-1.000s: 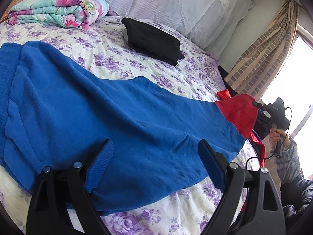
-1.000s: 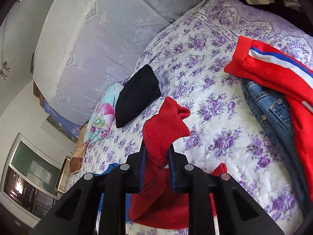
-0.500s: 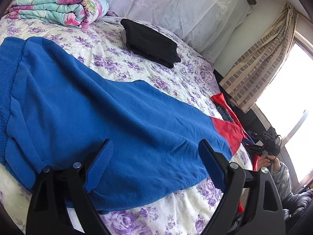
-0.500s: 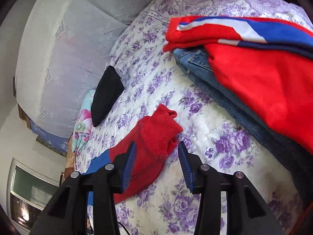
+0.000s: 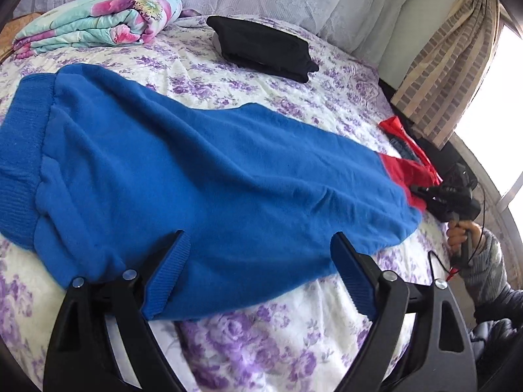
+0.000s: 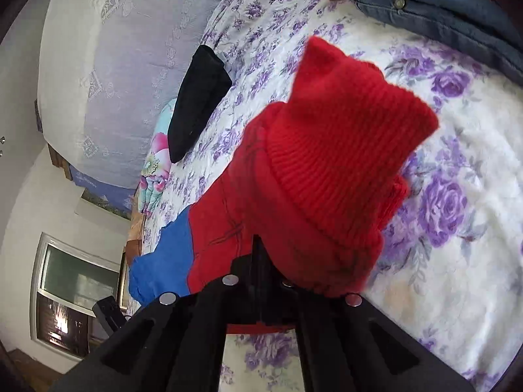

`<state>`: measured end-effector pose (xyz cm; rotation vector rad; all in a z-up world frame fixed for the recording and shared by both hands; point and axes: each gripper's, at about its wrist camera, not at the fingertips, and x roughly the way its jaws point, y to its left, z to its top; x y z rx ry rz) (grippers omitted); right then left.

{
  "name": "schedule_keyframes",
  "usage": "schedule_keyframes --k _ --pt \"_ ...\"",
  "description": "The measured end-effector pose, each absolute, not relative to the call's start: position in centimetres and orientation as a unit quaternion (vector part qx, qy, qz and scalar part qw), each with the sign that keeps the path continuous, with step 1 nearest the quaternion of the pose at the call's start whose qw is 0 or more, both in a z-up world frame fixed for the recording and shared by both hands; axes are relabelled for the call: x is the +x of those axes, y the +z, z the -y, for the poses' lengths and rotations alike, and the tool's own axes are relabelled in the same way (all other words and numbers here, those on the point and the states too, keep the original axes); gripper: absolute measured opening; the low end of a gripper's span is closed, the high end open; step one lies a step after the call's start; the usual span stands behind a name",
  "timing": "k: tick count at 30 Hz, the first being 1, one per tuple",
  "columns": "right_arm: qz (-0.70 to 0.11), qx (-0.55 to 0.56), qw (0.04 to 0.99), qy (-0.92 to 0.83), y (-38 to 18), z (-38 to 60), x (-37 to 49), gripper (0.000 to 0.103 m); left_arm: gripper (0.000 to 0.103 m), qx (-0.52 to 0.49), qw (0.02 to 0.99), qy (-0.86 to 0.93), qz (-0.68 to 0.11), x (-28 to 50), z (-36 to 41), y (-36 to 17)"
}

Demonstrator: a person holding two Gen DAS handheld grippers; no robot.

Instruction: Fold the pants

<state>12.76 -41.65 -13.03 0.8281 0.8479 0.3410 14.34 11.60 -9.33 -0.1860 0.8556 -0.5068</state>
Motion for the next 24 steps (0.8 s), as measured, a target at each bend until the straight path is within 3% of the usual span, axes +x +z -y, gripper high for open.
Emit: schedule_keyframes --k 6,7,8,9,10,14,19,21,23,24 --pt "-0.386 0.307 0.828 0.267 -7.4 34.1 16.7 0.007 0.086 -0.136 0.883 -0.237 -0.381 12.2 -12.7 -7.1" --pt "-0.391 0.293 0.825 0.284 -7.0 32.2 18.2 0.017 0.086 -0.136 0.885 -0.247 -0.370 12.0 -12.2 -6.7" --pt "-0.397 0.276 0.821 0.303 -6.7 29.7 19.9 0.044 0.086 -0.132 0.887 -0.258 -0.360 12.0 -11.4 -6.4" --pt "-0.403 0.260 0.819 0.315 -6.4 27.4 21.4 0.053 0.087 -0.127 0.886 -0.268 -0.356 12.1 -10.6 -6.3" --pt "-0.411 0.243 0.815 0.329 -6.3 25.0 22.9 0.055 0.088 -0.123 0.883 -0.275 -0.360 12.4 -9.6 -6.5" --pt "-0.445 0.177 0.800 0.362 -6.3 15.9 28.3 0.054 0.088 -0.110 0.872 -0.253 -0.404 14.3 -7.5 -9.1" --pt "-0.461 0.078 0.809 0.356 -7.0 9.7 31.1 0.054 0.091 -0.119 0.874 -0.264 -0.390 14.1 -7.7 -9.6" --pt "-0.471 0.051 0.802 0.363 -7.7 8.4 31.1 0.045 0.094 -0.123 0.873 -0.271 -0.387 13.8 -7.7 -9.7" --pt "-0.471 0.000 0.806 0.359 -8.3 7.3 30.6 0.016 0.096 -0.121 0.871 -0.277 -0.387 13.8 -7.6 -9.8" --pt "-0.462 -0.018 0.814 0.352 -8.5 7.0 30.4 0.010 0.097 -0.120 0.871 -0.278 -0.387 13.8 -7.6 -9.8"
